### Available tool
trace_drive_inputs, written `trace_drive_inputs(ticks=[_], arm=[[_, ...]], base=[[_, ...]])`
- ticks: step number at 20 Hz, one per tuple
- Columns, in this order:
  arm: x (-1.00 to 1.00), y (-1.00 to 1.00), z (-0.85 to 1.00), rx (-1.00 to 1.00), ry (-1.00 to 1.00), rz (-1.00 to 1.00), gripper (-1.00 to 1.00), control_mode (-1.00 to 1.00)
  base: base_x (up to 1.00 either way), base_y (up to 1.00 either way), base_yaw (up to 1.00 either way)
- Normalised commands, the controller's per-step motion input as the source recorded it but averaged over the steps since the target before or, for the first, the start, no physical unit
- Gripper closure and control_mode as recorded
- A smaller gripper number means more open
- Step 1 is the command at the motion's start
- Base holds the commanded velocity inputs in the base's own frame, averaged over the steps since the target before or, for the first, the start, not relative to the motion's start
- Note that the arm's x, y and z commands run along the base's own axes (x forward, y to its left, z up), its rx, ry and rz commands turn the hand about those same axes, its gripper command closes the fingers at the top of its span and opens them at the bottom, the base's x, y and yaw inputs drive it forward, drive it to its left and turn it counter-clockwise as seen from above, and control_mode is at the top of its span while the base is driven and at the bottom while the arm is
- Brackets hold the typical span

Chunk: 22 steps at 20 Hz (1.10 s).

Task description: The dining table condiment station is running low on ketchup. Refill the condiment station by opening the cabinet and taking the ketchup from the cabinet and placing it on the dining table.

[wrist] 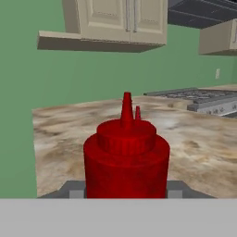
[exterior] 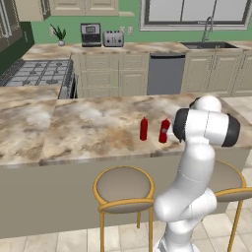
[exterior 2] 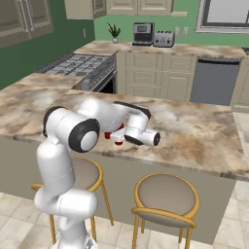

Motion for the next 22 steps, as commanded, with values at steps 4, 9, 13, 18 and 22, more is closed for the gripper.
trace_drive_inputs(ticks=[4,9,13,18,22], arm=[[0.36,0.00,-0.12,0.00,-0.03,0.00,1.00,-1.00],[0.40,0.00,-0.06,0.00,-0.03,0.00,1.00,-1.00],[0.36,0.00,-0.13,0.00,-0.03,0.00,1.00,-1.00],[0.32,0.00,-0.19,0.00,-0.02,0.00,1.00,-1.00],[0.25,0.00,-0.25,0.00,-0.02,0.00,1.00,-1.00]], base=[[0.00,0.00,0.00],[0.00,0.00,0.00],[0.00,0.00,0.00],[0.00,0.00,0.00],[0.00,0.00,0.00]])
